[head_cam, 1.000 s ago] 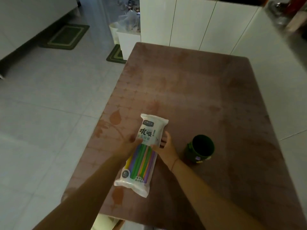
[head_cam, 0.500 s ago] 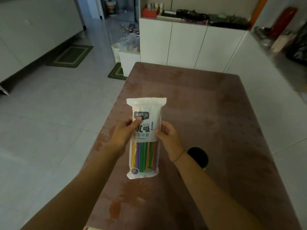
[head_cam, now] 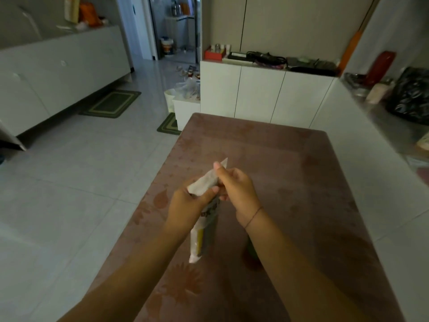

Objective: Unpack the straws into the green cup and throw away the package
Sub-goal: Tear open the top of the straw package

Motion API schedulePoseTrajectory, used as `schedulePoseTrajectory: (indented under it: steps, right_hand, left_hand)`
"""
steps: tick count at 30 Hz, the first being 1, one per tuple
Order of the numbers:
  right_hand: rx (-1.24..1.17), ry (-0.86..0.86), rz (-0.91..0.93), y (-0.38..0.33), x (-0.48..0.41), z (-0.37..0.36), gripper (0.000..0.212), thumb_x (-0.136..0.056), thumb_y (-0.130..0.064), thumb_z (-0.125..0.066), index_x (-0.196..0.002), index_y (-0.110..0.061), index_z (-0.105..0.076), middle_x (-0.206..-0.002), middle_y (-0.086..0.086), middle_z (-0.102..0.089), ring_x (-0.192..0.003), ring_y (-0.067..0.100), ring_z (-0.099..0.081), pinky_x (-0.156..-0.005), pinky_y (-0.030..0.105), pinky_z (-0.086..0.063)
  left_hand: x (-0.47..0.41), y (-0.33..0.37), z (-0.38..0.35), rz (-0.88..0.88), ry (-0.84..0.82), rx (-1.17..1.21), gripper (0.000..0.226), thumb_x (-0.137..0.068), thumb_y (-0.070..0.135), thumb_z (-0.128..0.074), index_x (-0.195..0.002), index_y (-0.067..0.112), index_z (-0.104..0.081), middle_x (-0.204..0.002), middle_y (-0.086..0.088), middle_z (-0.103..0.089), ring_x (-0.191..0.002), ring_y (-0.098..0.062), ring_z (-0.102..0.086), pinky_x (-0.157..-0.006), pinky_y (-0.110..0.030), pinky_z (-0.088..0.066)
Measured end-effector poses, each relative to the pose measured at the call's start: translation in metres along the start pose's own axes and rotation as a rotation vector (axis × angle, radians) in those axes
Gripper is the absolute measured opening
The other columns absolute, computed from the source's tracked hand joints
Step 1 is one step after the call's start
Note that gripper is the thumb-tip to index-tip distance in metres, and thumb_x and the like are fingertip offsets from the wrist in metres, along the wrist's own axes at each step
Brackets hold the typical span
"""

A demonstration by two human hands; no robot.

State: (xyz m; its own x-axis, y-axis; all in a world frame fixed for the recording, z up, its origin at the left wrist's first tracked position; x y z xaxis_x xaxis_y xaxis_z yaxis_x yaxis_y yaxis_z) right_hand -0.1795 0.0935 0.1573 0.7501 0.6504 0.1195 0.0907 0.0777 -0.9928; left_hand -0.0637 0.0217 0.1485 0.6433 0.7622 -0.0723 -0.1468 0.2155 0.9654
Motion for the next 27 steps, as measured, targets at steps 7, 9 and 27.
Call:
schedulePoseTrajectory:
  steps: [7, 9, 27]
  right_hand:
    - [-0.085, -0.124, -0.199, 0.006, 0.011, 0.009, 0.029, -0.08, -0.033, -0.068, -0.093, -0.009, -0.06, -0.081, 0.009, -0.062, -0.075, 0.02, -0.06, -0.06, 0.026, -0.054]
    - [-0.102, -0.17, -0.198, 0.006, 0.016, 0.009, 0.024, -0.08, -0.031, -0.069, -0.089, -0.011, -0.061, -0.076, 0.005, -0.061, -0.074, 0.018, -0.059, -0.064, 0.026, -0.054]
    - [-0.092, -0.232, -0.162, 0.004, 0.029, 0.021, 0.023, -0.085, -0.022, -0.064, -0.097, -0.003, -0.06, -0.083, 0.009, -0.058, -0.077, 0.019, -0.055, -0.081, 0.034, -0.052]
  left_hand:
    - [0.02, 0.017, -0.002, 0.093, -0.307, 0.199, 0.049, -0.081, 0.059, -0.049, -0.113, 0.026, -0.064, -0.1, 0.018, -0.072, -0.09, 0.003, -0.066, -0.068, -0.007, -0.049]
    - [0.017, 0.016, 0.002, 0.134, -0.27, 0.192, 0.049, -0.077, 0.058, -0.053, -0.107, 0.022, -0.066, -0.096, 0.012, -0.074, -0.089, -0.002, -0.068, -0.066, -0.01, -0.05]
    - [0.008, 0.018, -0.001, 0.15, -0.315, 0.159, 0.045, -0.062, 0.055, -0.07, -0.091, 0.022, -0.069, -0.09, 0.004, -0.075, -0.082, -0.01, -0.071, -0.067, -0.019, -0.052]
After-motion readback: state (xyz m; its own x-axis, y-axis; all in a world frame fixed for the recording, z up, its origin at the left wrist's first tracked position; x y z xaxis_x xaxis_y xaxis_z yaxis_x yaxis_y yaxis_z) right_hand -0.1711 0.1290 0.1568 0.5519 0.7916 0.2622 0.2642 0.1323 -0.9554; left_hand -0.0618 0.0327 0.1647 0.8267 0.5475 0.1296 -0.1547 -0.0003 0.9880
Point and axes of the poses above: each hand's wrist, its own x-axis away from the middle knuckle, its own z-axis out of the back of the hand, y = z × x, the point moved 5 cm from there along -x, towards the middle knuckle
